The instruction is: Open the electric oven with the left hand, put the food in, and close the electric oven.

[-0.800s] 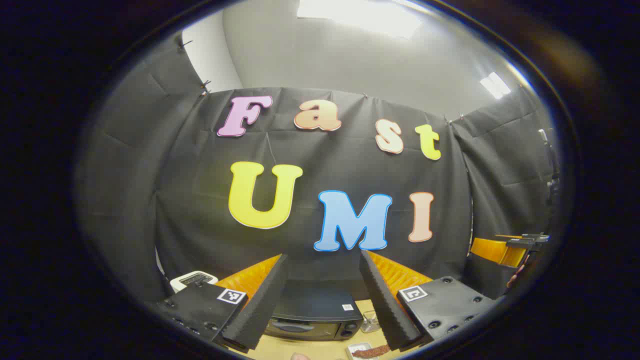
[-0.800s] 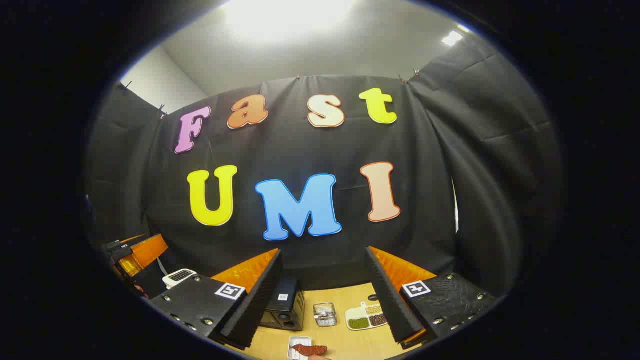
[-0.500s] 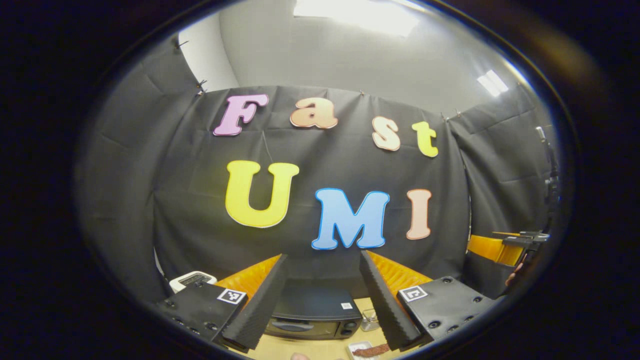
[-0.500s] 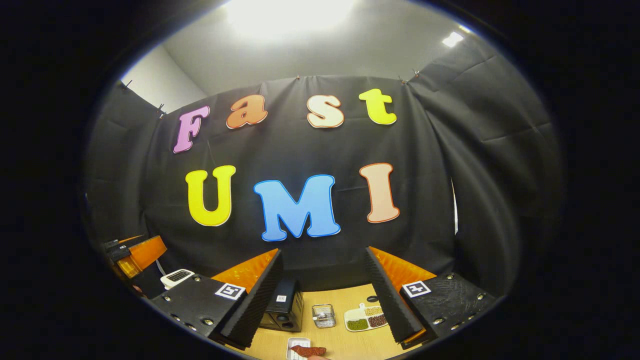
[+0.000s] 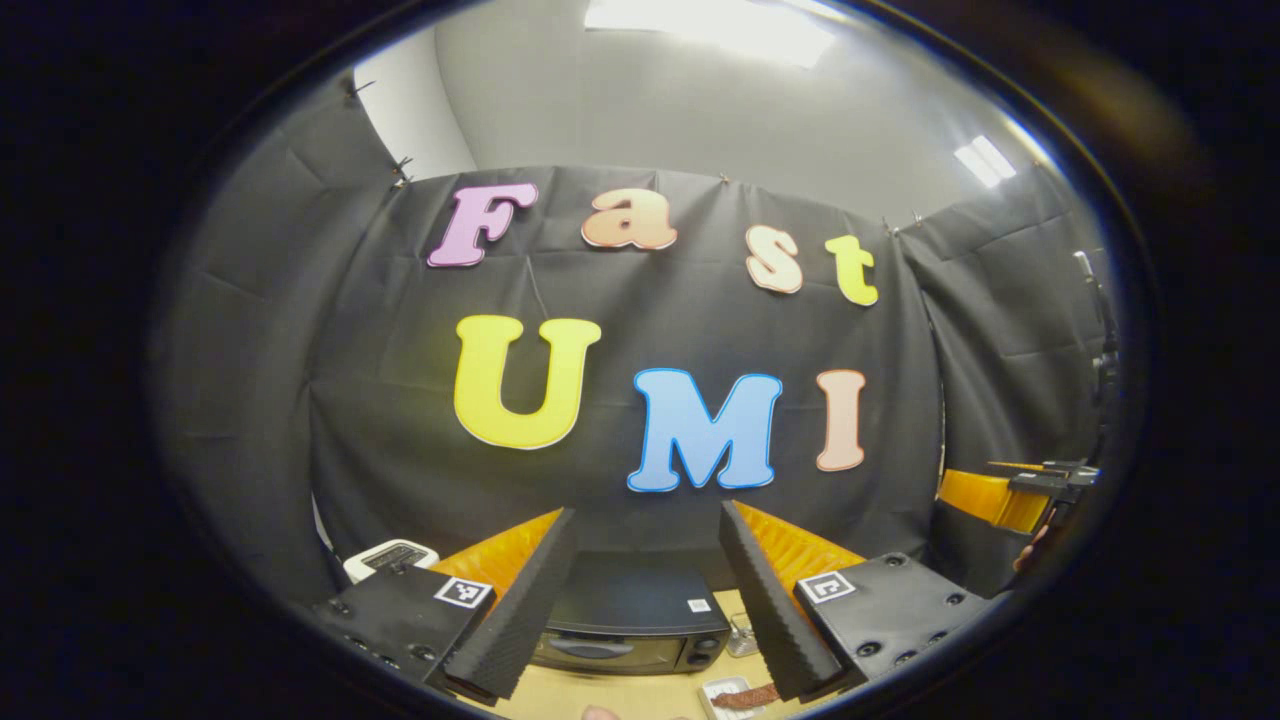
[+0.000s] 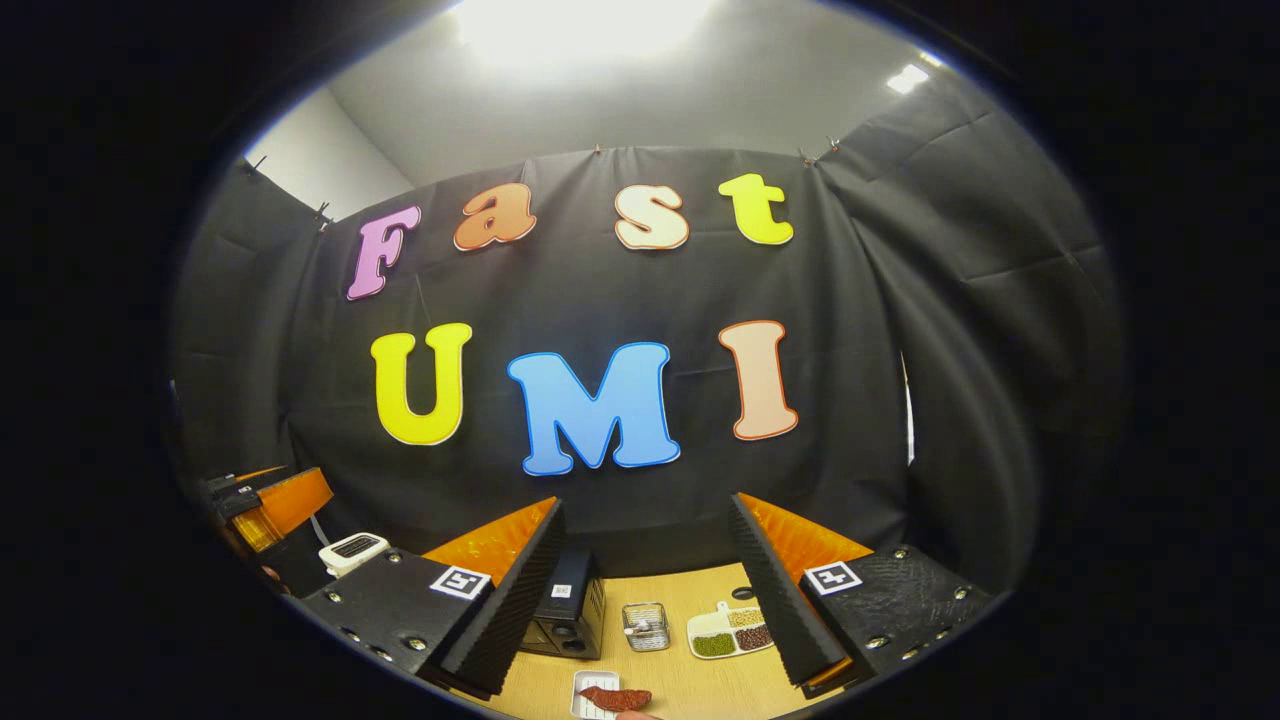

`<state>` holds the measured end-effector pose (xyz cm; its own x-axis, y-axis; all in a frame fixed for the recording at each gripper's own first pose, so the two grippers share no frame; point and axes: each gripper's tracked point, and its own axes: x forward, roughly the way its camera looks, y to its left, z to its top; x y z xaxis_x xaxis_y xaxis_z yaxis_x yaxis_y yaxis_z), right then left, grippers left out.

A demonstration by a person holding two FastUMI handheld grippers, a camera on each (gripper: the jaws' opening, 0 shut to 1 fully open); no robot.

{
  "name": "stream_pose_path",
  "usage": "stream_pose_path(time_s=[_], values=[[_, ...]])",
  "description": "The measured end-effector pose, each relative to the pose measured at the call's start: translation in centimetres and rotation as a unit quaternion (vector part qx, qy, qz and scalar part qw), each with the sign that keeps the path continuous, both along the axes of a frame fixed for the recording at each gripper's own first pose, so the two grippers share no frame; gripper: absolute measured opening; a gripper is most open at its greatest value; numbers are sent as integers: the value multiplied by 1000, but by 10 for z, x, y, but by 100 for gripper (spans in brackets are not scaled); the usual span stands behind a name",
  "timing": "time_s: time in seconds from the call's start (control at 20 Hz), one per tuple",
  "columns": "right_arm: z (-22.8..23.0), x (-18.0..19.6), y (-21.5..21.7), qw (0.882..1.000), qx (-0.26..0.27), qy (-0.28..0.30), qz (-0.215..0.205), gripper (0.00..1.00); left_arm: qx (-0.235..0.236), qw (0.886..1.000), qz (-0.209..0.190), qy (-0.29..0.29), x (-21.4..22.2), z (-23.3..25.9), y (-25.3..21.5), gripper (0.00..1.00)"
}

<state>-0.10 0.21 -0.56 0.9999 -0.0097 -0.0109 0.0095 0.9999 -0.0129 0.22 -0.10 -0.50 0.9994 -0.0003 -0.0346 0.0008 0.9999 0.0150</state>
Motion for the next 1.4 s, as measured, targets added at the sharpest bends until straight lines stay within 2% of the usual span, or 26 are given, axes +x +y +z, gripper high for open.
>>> stream_pose_path(time_s=[0.3, 0.6, 0.9, 1.05, 1.1, 1.2, 1.35, 1.4], values=[[0, -3, -1, 1000, -2, -2, 2, 98, 13, 1000, 2, 0, -1, 1, 2, 99], [-16, -2, 1, 1000, 0, 14, 3, 98, 27, 999, 10, 23, -9, -20, 16, 99], [-30, 0, -2, 1000, -5, 27, -2, 98, 23, 996, 1, 90, 21, -94, 31, 99], [-35, 3, -6, 999, -12, 32, -6, 98, 16, 991, -6, 134, 40, -138, 37, 95], [-36, 3, -7, 999, -14, 34, -7, 98, 14, 989, -7, 149, 48, -153, 38, 99], [-39, 5, -11, 999, -18, 38, -11, 98, 11, 985, -5, 173, 60, -181, 42, 92], [-45, 9, -17, 999, -22, 46, -19, 98, 16, 979, -4, 205, 78, -223, 48, 99], [-47, 9, -20, 998, -24, 49, -22, 98, 19, 976, -3, 217, 83, -238, 50, 99]])
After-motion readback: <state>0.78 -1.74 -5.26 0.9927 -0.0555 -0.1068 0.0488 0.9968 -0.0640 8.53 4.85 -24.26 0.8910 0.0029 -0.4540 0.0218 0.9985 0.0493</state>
